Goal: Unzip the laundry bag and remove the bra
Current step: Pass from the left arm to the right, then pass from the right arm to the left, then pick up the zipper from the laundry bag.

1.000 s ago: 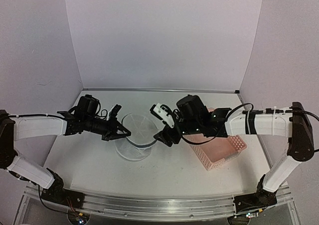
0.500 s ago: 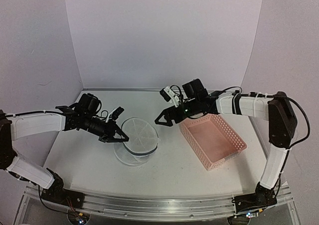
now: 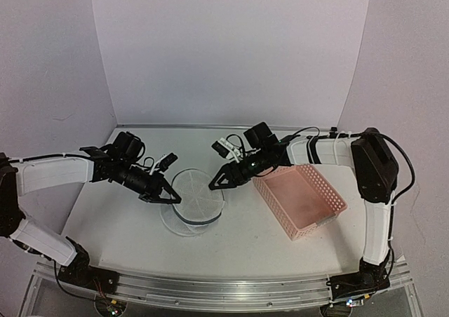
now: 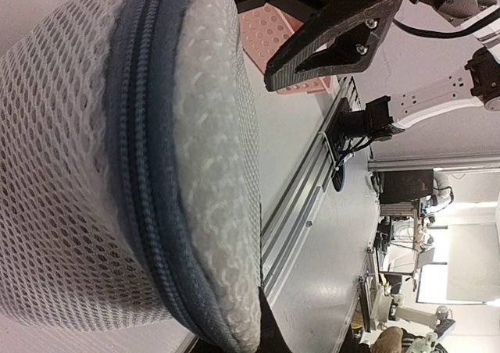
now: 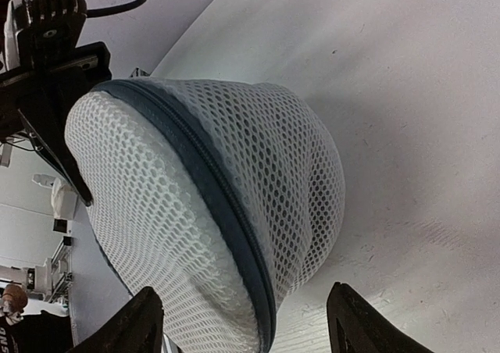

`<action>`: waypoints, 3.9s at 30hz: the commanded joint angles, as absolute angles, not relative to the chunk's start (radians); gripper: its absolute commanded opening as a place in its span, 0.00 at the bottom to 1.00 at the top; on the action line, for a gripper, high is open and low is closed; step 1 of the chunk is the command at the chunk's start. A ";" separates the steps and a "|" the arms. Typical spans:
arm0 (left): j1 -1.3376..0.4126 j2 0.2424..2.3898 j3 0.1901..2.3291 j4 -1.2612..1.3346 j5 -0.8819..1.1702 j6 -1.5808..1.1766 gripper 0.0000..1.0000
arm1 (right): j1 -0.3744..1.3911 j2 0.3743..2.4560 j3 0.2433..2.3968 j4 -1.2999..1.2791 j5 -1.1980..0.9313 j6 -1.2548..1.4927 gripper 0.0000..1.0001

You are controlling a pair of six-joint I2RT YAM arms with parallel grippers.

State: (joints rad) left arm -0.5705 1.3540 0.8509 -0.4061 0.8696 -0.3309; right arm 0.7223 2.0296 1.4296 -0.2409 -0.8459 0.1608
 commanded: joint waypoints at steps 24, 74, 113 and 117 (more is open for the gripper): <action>-0.571 1.326 0.991 -0.470 0.527 -0.363 0.65 | 0.730 1.810 1.163 0.087 -0.707 0.504 0.00; -0.583 1.242 0.382 0.619 0.547 -1.384 0.70 | 0.988 1.930 1.112 0.741 -0.058 1.301 0.00; -0.583 1.332 0.462 0.644 0.453 -1.400 0.00 | 0.989 1.721 0.839 0.709 -0.120 1.037 0.44; -0.583 1.336 0.466 0.644 0.430 -1.422 0.00 | 1.001 1.700 0.869 0.618 -0.134 0.886 0.48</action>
State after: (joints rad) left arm -0.5819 1.3300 0.4133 0.5949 0.4740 -1.3964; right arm 0.9852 1.7588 0.8406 0.6712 -0.1375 1.0645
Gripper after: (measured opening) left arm 0.037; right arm 0.468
